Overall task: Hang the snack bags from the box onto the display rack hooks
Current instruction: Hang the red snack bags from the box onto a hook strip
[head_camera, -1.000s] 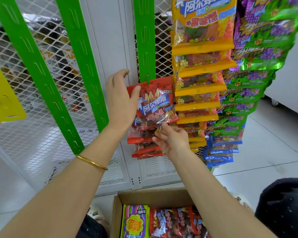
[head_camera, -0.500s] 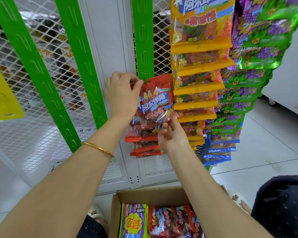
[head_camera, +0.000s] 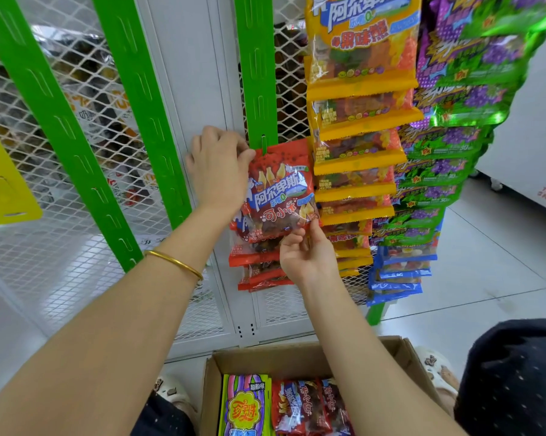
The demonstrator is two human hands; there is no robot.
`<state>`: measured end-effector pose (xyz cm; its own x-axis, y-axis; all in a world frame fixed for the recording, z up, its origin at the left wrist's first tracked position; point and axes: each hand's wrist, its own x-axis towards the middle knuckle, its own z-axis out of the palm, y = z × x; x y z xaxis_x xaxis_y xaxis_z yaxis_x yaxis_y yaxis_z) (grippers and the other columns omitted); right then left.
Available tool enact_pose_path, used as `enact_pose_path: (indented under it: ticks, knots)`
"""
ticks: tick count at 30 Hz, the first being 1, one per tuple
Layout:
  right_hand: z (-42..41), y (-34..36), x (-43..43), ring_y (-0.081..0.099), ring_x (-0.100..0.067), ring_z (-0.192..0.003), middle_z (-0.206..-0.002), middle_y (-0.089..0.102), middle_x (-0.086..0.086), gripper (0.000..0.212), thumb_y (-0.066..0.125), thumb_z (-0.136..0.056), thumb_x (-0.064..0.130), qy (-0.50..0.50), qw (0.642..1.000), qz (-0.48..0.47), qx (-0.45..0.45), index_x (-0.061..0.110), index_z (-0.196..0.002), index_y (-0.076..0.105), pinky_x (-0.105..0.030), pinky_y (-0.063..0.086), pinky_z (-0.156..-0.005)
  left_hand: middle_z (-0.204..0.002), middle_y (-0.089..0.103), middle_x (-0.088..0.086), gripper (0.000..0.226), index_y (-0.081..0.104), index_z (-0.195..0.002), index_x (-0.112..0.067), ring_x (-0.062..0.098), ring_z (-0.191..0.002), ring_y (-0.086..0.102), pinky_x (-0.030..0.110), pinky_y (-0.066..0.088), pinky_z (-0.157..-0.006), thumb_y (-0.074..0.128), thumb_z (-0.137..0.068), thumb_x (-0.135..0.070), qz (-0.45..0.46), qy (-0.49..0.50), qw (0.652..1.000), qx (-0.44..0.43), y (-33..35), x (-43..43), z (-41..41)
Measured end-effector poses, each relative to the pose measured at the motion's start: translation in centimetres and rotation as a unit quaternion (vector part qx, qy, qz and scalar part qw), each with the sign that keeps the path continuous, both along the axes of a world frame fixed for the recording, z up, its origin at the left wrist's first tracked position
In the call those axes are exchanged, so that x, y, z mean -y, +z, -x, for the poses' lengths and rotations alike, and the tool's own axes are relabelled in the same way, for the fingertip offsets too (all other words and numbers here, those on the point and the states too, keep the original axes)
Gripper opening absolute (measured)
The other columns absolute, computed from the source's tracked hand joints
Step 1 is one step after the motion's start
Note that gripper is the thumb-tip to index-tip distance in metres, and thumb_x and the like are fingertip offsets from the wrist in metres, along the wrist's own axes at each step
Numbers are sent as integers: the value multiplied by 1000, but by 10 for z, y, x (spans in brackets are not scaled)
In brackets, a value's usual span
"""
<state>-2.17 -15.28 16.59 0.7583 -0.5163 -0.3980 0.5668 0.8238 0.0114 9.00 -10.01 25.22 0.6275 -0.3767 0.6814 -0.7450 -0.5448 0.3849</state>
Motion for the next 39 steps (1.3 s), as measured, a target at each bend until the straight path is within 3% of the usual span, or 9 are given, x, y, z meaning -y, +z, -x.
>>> enact_pose_path:
  ticks: [9, 14, 20, 27, 30, 35, 39]
  knots:
    - [0, -5, -7, 58, -11, -51, -71, 63, -11, 10, 54, -92, 7, 8, 998, 35, -47, -1, -89, 59, -17, 49, -43, -116, 50, 9, 25, 64, -103, -14, 27, -114, 42, 36, 33, -91, 54, -92, -34, -9, 13, 1000, -3, -2, 0, -2]
    - [-2, -7, -3, 59, -14, -60, -79, 61, -12, 17, 53, -93, 7, -11, 985, 112, -131, -1, -108, 55, -18, 49, -42, -115, 51, 9, 27, 62, -108, -13, 25, -113, 45, 31, 34, -91, 58, -89, -32, 34, -41, 998, -30, -4, -3, -4]
    - [4, -15, 0, 57, -12, -57, -72, 60, -10, 7, 57, -91, 8, -15, 950, 213, -230, 3, -96, 57, -18, 51, -47, -130, 42, 15, 63, 36, -134, -1, 26, -121, 43, 36, 35, -105, 66, -84, -25, 138, -85, 979, -123, -37, -17, 9]
    - [10, -19, 2, 57, -16, -62, -82, 58, -11, 17, 51, -93, 2, 7, 902, 297, -312, 6, -110, 51, -19, 52, -47, -138, 38, 18, 70, 28, -138, 4, 28, -129, 38, 32, 30, -105, 58, -89, -36, 118, -43, 956, -266, -76, -19, 18]
    - [9, -20, 2, 59, -16, -64, -83, 60, -8, 21, 47, -95, 1, 31, 871, 348, -346, 12, -112, 48, -25, 54, -57, -135, 42, 14, 68, 31, -134, 0, 25, -123, 45, 32, 39, -100, 59, -88, -40, 119, -65, 938, -318, -83, -14, 18]
    - [6, -24, 2, 62, -19, -77, -108, 60, -10, 37, 43, -94, -2, 60, 816, 441, -370, 12, -128, 44, -30, 55, -66, -136, 41, 11, 64, 29, -134, -6, 25, -123, 44, 40, 38, -105, 52, -90, -46, 124, -86, 912, -382, -86, -7, 21]
    - [5, -26, 3, 64, -26, -92, -113, 58, -8, 42, 43, -92, -4, 74, 784, 488, -376, 11, -132, 44, -39, 56, -81, -137, 39, 11, 63, 25, -134, -8, 25, -124, 44, 44, 39, -105, 49, -91, -48, 118, -94, 899, -412, -88, -3, 26]
